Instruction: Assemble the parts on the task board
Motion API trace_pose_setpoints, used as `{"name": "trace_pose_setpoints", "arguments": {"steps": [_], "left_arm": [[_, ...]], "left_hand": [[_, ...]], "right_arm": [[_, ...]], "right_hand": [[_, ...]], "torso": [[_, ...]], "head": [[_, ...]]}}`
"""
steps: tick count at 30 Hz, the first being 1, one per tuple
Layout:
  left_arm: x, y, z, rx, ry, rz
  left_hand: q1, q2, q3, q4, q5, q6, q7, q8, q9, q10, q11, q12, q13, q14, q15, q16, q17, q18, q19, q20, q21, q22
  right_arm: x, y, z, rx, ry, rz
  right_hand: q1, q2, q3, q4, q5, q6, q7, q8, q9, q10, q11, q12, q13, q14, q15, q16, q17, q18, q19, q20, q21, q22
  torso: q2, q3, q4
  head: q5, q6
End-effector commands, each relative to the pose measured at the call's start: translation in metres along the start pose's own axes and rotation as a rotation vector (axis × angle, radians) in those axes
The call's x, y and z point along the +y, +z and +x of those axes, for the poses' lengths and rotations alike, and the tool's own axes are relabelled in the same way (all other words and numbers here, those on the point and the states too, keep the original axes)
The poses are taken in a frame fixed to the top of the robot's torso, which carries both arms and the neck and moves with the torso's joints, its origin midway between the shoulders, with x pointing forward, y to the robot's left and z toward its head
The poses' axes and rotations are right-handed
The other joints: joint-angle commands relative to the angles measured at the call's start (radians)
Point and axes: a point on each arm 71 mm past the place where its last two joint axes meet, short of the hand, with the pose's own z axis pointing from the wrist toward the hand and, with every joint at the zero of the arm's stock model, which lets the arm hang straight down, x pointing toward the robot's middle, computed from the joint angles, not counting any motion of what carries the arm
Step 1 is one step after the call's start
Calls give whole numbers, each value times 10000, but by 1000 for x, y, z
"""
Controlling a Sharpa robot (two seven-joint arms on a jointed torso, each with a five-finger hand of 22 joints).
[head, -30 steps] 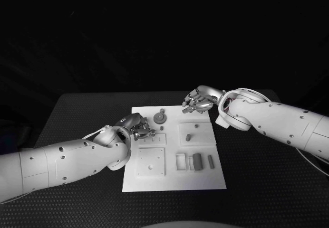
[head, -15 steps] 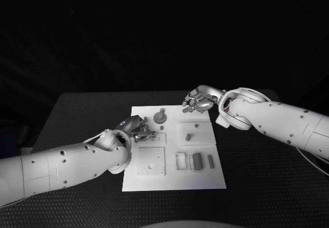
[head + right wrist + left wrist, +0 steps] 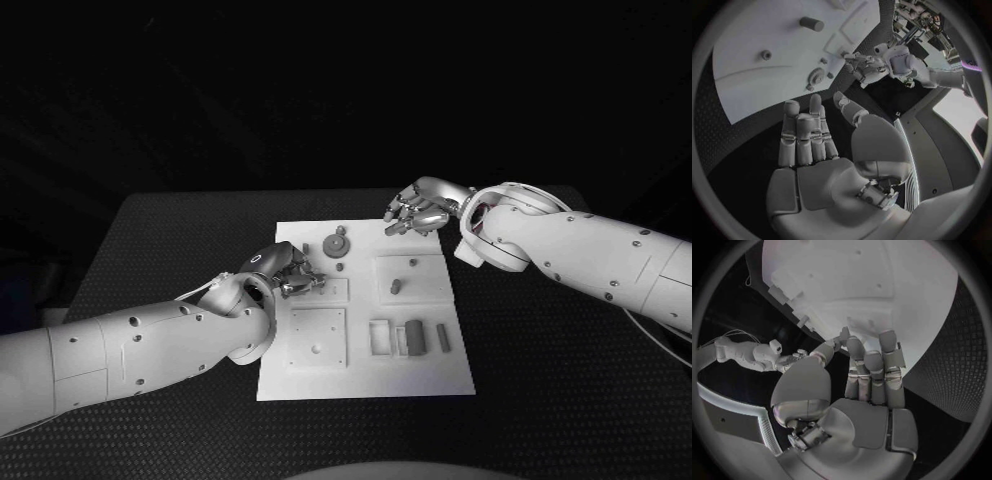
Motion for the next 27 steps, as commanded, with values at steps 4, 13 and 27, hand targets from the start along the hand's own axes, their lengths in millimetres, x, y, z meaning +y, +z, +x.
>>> {"name": "trace_pose_setpoints", "arguments": {"steps": [4,13,27], "left_arm": [[-2,0,0,-160,-145,126],[0,3,2,34,36,34],[2,1,12,361,124,-95]], "left_hand": [[99,-25,1392,-1309,977,97,2,23,237,85,9,39,13,369,-407,63,10,-117,315,-236,57,216],[108,-41,1394,-1311,982,106,-2,23,239,96,5,40,15,379,-411,64,13,-114,322,-239,63,216],[107,-59,1395,-1306,998,98,0,12,237,91,7,29,14,376,-411,53,11,-116,315,-235,62,215]], "right_arm": [[1,0,1,118,7,-52],[0,0,1,122,10,-46],[1,1,2,134,15,-56]], "right_hand": [[-79,19,5,52,37,138,176,-41,15,-20,57,-15,0,-85,0,-49,-13,121,-21,-22,-37,150],[-87,19,2,59,36,139,176,-42,17,-20,58,-14,1,-85,0,-48,-13,122,-20,-21,-37,150],[-88,12,0,60,37,132,177,-48,18,-22,58,-13,1,-85,1,-47,-14,122,-20,-22,-38,151]], "torso": [[-2,8,-7],[0,10,-10],[-4,13,-11]], "head": [[-7,-5],[-13,-45],[-28,-72]]}}
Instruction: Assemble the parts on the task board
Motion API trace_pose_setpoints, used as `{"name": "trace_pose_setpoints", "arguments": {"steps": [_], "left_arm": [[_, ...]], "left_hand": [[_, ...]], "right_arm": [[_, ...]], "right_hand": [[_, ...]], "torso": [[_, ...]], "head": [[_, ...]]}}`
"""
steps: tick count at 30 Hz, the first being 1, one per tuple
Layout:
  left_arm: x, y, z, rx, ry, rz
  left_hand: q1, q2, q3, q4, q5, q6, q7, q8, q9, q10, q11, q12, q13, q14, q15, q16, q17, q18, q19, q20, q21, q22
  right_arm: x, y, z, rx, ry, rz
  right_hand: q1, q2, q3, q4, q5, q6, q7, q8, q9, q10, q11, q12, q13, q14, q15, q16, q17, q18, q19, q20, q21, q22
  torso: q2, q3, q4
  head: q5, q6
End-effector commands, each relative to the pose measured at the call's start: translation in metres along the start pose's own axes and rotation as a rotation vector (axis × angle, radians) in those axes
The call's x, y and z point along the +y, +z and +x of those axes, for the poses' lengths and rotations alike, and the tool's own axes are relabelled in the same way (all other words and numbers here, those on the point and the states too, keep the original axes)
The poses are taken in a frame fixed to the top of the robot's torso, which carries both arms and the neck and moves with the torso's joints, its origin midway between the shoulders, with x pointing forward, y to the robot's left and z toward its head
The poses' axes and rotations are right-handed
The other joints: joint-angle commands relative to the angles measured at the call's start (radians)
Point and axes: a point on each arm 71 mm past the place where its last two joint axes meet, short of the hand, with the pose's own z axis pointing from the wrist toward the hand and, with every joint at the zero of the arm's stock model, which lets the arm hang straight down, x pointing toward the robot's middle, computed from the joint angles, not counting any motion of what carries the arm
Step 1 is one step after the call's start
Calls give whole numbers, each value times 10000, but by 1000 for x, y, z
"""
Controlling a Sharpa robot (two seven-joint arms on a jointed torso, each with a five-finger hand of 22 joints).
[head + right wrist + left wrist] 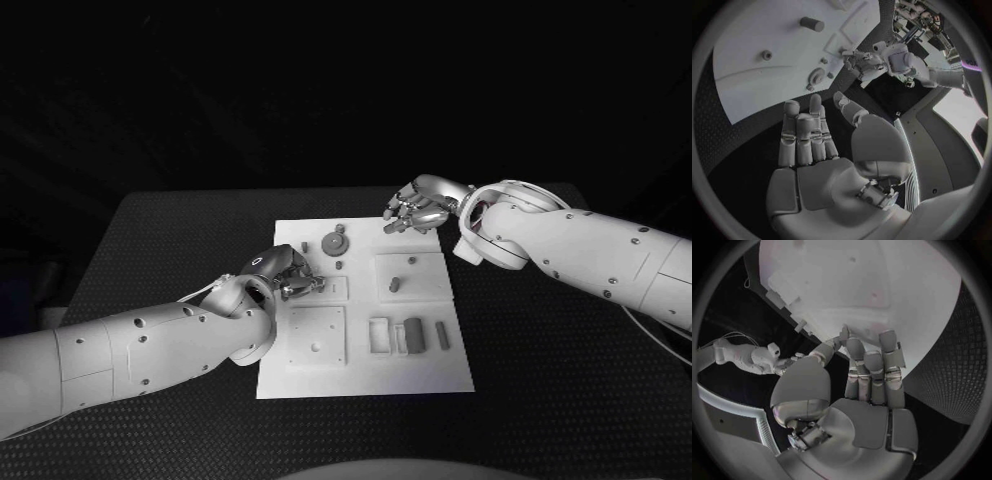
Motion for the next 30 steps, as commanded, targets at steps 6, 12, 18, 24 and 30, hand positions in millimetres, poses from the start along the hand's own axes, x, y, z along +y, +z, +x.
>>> {"name": "trace_pose_setpoints", "arguments": {"steps": [6,12,18,24,30], "left_arm": [[-2,-1,5,187,38,42],[-2,-1,6,169,112,64],[0,-1,5,203,213,24],[2,-2,5,309,301,-16],[2,-2,6,450,437,-65]], "left_hand": [[108,27,1370,-1328,689,38,-4,28,99,86,10,28,16,327,-392,51,14,-116,256,-233,69,218],[108,25,1371,-1324,693,37,-4,25,98,85,10,25,16,327,-393,48,13,-116,255,-233,69,217],[113,21,1373,-1324,697,38,-4,23,99,86,10,22,17,329,-393,45,14,-114,256,-234,70,217],[128,-2,1375,-1333,705,46,-7,24,101,91,7,22,19,333,-394,45,16,-112,256,-236,73,218],[135,1,1380,-1333,725,52,-8,23,102,93,7,22,21,334,-394,45,18,-112,255,-235,74,218]], "right_arm": [[1,0,1,126,9,-47],[1,1,2,133,11,-59],[1,1,2,138,10,-54],[1,1,2,146,10,-48],[2,1,2,156,15,-71]], "right_hand": [[-85,11,0,58,37,114,195,-49,12,-22,58,-12,2,-85,0,-46,-15,121,-19,-23,-37,152],[-84,10,1,58,37,113,195,-51,13,-24,59,-12,2,-85,1,-46,-15,121,-19,-24,-38,152],[-86,11,0,60,37,112,195,-52,15,-24,59,-11,2,-86,1,-46,-16,121,-19,-23,-38,153],[-88,11,-1,63,37,112,196,-53,16,-25,59,-11,2,-86,2,-46,-16,121,-19,-23,-38,153],[-92,12,-2,66,37,112,196,-54,17,-26,60,-10,2,-86,2,-45,-16,121,-19,-23,-39,153]], "torso": [[4,3,-8],[2,2,-4],[0,3,4],[-1,0,5],[1,-6,7]], "head": [[-20,-40],[-42,-43],[-51,-72],[-53,-84],[-87,-141]]}}
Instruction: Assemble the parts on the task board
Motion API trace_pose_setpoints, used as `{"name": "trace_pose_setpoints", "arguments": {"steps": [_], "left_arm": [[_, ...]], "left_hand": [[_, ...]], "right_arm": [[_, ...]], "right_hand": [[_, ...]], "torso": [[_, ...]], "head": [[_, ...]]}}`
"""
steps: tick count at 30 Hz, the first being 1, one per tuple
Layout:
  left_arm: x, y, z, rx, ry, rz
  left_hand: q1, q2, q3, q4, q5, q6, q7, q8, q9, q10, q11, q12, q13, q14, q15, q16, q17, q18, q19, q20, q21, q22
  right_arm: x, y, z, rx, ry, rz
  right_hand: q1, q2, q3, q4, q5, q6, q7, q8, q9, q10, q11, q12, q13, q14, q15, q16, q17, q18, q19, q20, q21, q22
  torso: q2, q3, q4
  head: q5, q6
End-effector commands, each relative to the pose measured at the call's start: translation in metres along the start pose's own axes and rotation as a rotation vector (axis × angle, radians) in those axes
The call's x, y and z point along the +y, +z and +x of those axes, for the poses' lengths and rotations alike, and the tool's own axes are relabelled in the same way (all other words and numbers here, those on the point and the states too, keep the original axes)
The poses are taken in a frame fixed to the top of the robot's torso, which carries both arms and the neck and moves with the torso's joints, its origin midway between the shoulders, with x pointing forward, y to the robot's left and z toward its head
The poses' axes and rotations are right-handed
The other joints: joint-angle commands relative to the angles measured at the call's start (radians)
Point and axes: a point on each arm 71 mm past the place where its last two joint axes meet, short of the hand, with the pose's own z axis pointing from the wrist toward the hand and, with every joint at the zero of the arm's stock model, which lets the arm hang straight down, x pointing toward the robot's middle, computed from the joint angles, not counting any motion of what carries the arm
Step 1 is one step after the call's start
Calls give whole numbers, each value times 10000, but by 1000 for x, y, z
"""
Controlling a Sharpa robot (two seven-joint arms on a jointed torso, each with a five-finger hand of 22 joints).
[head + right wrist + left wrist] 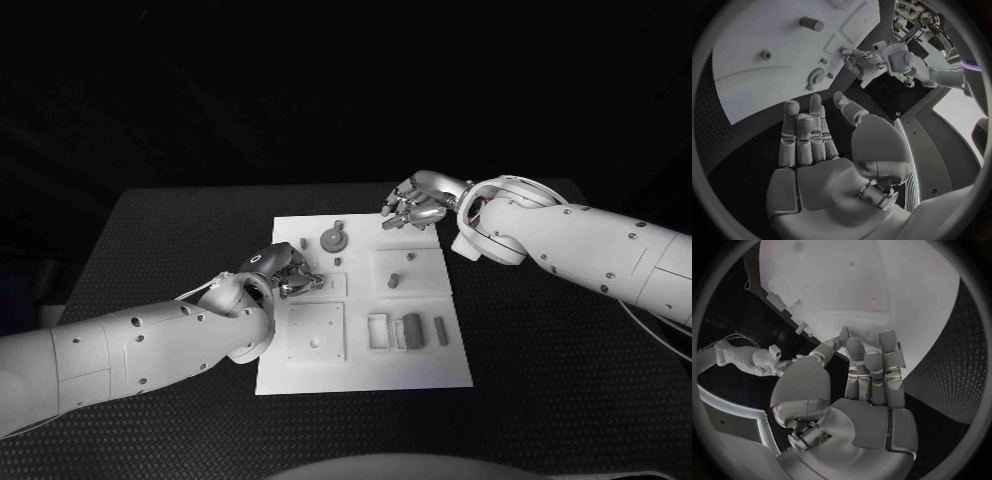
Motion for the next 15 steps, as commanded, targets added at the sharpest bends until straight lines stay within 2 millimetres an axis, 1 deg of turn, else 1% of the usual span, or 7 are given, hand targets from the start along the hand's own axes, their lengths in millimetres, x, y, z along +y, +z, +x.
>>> {"name": "trace_pose_setpoints", "arguments": {"steps": [1,3,6,8,11,15], "left_arm": [[2,-1,5,377,288,-133],[2,-1,5,394,319,-147],[3,-1,5,431,342,-174],[3,-1,5,443,349,-186],[3,-1,5,468,366,-191],[4,0,5,440,373,-220]], "left_hand": [[134,1,1396,-1319,633,66,1,23,22,64,6,21,14,312,-415,45,10,-113,247,-237,28,213],[134,1,1396,-1319,636,67,1,23,22,63,6,21,14,312,-414,45,11,-113,246,-237,28,213],[135,1,1397,-1318,643,68,2,22,21,63,6,20,14,312,-414,44,11,-113,245,-236,29,213],[135,1,1397,-1318,646,68,2,22,21,63,6,20,15,312,-413,44,12,-113,244,-236,29,214],[135,2,1397,-1317,649,69,2,21,21,63,6,19,15,312,-413,44,13,-114,243,-235,29,214],[137,5,1398,-1317,654,69,2,19,21,62,6,18,16,311,-412,44,13,-114,242,-235,29,214]], "right_arm": [[1,0,2,147,10,-66],[1,0,2,151,9,-56],[0,0,1,144,7,-41],[0,0,1,143,6,-39],[0,0,1,156,7,-51],[1,0,2,151,9,-73]], "right_hand": [[-92,11,-2,67,37,128,179,-54,9,-26,60,-10,2,-86,2,-45,-17,120,-18,-24,-39,153],[-93,11,-2,68,37,128,179,-54,9,-26,60,-10,2,-86,2,-45,-17,120,-18,-23,-39,153],[-94,12,-3,70,37,128,179,-55,10,-26,60,-10,3,-86,2,-45,-17,120,-18,-23,-39,153],[-94,13,-2,70,37,128,179,-55,10,-26,60,-9,3,-86,2,-44,-17,120,-18,-23,-39,153],[-95,12,-3,71,37,128,179,-55,11,-26,60,-9,3,-86,2,-44,-18,120,-18,-23,-39,153],[-96,14,-3,73,37,129,179,-56,11,-26,60,-8,3,-86,2,-44,-18,120,-18,-23,-39,154]], "torso": [[-1,-7,2],[-6,-1,8],[-2,-8,10],[-2,-8,4],[-4,-2,0],[-5,2,6]], "head": [[-30,-24],[-19,-29],[16,-65],[18,-66],[17,-63],[0,-19]]}}
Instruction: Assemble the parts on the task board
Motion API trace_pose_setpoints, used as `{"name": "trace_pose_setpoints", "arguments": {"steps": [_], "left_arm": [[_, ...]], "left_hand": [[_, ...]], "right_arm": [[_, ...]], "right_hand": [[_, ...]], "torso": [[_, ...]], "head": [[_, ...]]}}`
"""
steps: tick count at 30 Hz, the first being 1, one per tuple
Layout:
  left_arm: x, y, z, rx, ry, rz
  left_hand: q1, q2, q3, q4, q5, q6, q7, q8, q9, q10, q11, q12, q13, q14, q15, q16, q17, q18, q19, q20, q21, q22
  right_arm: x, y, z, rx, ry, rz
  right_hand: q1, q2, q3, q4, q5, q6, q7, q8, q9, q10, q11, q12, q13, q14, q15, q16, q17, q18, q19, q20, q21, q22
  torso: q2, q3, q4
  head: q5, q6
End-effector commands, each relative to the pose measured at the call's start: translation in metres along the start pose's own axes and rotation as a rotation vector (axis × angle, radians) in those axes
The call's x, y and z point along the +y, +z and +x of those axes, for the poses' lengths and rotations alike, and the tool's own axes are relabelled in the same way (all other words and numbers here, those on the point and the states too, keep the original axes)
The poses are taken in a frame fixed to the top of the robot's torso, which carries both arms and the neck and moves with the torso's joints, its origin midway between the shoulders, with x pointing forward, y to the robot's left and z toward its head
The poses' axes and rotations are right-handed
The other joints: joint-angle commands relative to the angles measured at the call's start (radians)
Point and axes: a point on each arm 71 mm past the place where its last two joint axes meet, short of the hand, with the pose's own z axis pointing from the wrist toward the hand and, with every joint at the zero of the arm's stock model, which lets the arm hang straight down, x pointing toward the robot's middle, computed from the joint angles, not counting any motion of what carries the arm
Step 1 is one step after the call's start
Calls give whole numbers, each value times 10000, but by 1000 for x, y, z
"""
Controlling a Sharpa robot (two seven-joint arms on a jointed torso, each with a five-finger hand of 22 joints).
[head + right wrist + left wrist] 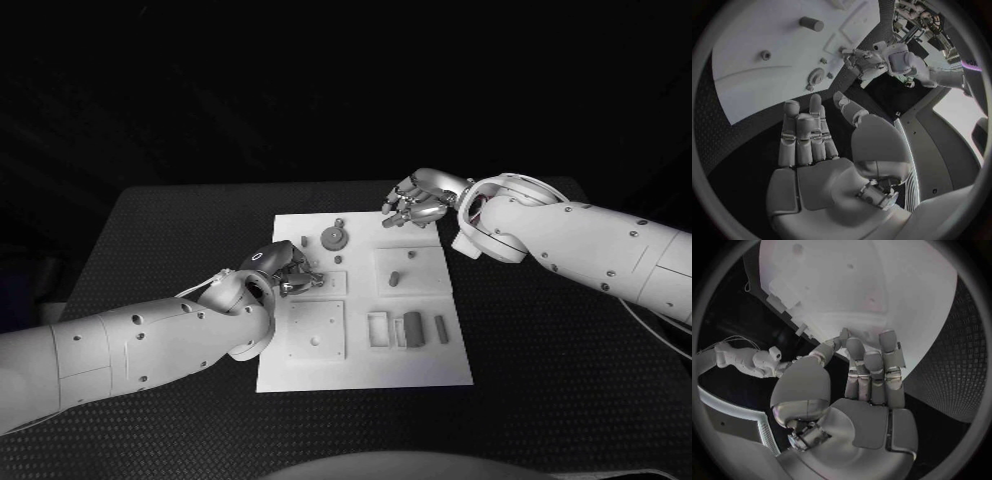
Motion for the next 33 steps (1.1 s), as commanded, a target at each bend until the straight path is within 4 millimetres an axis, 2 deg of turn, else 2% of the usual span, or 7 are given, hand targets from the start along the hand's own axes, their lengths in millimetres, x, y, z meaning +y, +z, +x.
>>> {"name": "trace_pose_setpoints", "arguments": {"steps": [1,12,15,17,33], "left_arm": [[4,-1,5,347,212,-242],[7,-1,4,333,232,-312],[7,-1,4,342,238,-313],[7,-1,4,343,241,-315],[7,-1,4,392,179,-298]], "left_hand": [[105,37,1380,-1335,654,78,-2,19,-1,79,-11,18,16,336,-387,44,15,-114,227,-248,30,215],[91,14,1369,-1326,642,70,5,6,-5,73,-5,9,17,330,-383,36,16,-117,219,-244,30,215],[135,90,1397,-1293,452,21,24,-50,-26,56,10,-23,14,317,-374,8,14,-115,199,-244,23,210],[138,92,1398,-1291,439,19,25,-54,-27,54,12,-26,14,316,-373,5,14,-116,196,-243,22,210],[100,-127,1327,-1250,385,61,23,-61,-23,75,12,-19,37,329,-367,10,32,-118,200,-242,33,210]], "right_arm": [[1,0,2,147,8,-78],[1,0,1,131,6,-67],[1,0,1,128,6,-66],[0,-1,1,124,6,-62],[0,-1,1,105,3,-47]], "right_hand": [[-97,15,-3,74,37,123,185,-56,13,-26,60,-8,3,-86,2,-44,-9,119,-17,-24,-39,154],[-100,13,-4,77,37,122,185,-58,15,-27,60,-7,3,-87,2,-44,-10,119,-19,-23,-40,154],[-101,14,-4,79,37,122,185,-59,16,-28,60,-7,3,-88,2,-44,-10,119,-19,-23,-41,154],[-102,15,-4,81,37,122,185,-59,16,-28,61,-7,3,-88,2,-44,-10,119,-19,-23,-41,154],[-108,13,-6,86,36,120,186,-62,19,-29,61,-6,4,-90,3,-44,-12,119,-21,-22,-43,154]], "torso": [[-1,6,0],[1,0,9],[1,2,-3],[3,-4,-5],[2,5,-8]], "head": [[-17,38],[-9,33],[5,37],[1,35],[8,22]]}}
